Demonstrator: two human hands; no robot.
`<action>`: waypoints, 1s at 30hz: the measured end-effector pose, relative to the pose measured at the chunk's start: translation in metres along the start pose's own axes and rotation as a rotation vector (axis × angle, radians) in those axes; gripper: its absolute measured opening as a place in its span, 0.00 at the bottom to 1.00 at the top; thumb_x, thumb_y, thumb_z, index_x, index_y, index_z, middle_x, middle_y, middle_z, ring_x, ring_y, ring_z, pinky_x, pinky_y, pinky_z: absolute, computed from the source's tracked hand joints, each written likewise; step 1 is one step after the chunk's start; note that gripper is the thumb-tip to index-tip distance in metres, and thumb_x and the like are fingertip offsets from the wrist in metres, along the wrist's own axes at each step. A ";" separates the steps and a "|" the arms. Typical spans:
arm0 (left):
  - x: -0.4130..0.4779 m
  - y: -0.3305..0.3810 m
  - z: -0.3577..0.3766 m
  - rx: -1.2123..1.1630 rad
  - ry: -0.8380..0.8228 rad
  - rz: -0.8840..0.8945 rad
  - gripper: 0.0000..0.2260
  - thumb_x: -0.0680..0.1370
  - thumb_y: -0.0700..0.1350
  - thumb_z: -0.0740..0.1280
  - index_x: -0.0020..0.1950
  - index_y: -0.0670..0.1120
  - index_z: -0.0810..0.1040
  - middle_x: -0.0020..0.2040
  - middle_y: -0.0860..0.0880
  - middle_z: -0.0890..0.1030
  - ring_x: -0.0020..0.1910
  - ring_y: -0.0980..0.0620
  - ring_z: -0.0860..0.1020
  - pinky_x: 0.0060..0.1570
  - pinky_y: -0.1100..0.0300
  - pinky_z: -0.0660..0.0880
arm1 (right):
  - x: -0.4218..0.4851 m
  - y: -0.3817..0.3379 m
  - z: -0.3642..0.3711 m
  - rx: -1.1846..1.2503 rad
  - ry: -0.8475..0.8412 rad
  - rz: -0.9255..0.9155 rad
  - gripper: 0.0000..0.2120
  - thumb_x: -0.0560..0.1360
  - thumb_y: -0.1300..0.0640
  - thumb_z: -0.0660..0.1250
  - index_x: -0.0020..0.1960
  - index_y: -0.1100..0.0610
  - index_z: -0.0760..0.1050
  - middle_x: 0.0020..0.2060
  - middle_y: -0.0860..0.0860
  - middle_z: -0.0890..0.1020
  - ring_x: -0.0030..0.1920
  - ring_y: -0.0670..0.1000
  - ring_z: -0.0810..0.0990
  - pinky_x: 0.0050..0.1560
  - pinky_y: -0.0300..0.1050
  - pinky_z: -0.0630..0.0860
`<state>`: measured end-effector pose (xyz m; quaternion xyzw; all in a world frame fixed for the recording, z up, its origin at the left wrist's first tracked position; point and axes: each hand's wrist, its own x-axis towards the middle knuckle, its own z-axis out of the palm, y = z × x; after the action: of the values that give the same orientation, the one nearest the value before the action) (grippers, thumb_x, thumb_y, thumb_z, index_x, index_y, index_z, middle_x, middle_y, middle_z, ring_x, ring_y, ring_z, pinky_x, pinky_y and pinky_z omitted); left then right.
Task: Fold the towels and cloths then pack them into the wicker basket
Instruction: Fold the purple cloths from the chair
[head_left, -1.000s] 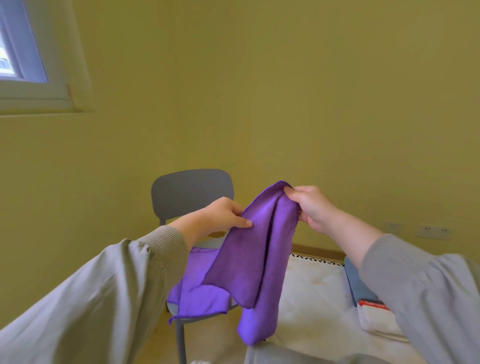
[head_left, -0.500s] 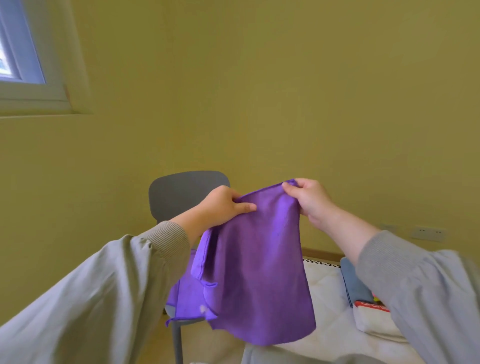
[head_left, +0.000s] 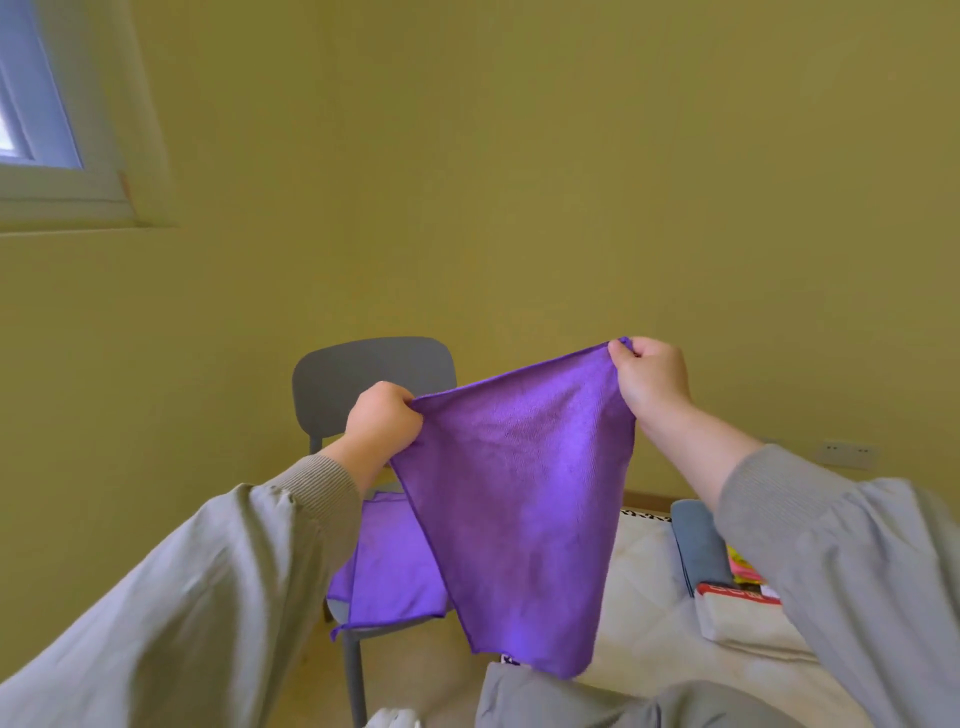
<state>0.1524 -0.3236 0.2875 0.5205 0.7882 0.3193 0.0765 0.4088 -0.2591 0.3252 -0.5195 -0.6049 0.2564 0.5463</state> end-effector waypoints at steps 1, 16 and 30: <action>-0.001 -0.001 0.000 -0.029 0.017 -0.011 0.08 0.72 0.37 0.64 0.34 0.44 0.77 0.33 0.46 0.77 0.39 0.42 0.75 0.34 0.60 0.68 | 0.001 0.001 -0.004 -0.035 0.008 -0.014 0.21 0.78 0.60 0.61 0.30 0.53 0.55 0.27 0.49 0.57 0.30 0.50 0.54 0.30 0.46 0.50; -0.013 0.035 0.000 -0.627 0.060 -0.085 0.12 0.77 0.42 0.66 0.33 0.45 0.72 0.27 0.47 0.67 0.25 0.50 0.65 0.25 0.64 0.69 | 0.008 0.020 -0.071 -0.265 0.097 0.047 0.23 0.76 0.61 0.63 0.28 0.53 0.55 0.26 0.51 0.56 0.29 0.52 0.54 0.31 0.48 0.49; 0.047 0.026 0.088 -0.067 0.014 0.017 0.18 0.77 0.47 0.65 0.29 0.45 0.67 0.28 0.47 0.72 0.34 0.43 0.73 0.29 0.59 0.62 | 0.058 0.122 -0.042 -0.437 0.074 0.142 0.17 0.76 0.58 0.64 0.31 0.63 0.68 0.26 0.57 0.66 0.31 0.55 0.64 0.29 0.47 0.56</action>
<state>0.1915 -0.2384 0.2438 0.5222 0.7730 0.3498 0.0856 0.4978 -0.1769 0.2520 -0.6757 -0.5877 0.1379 0.4230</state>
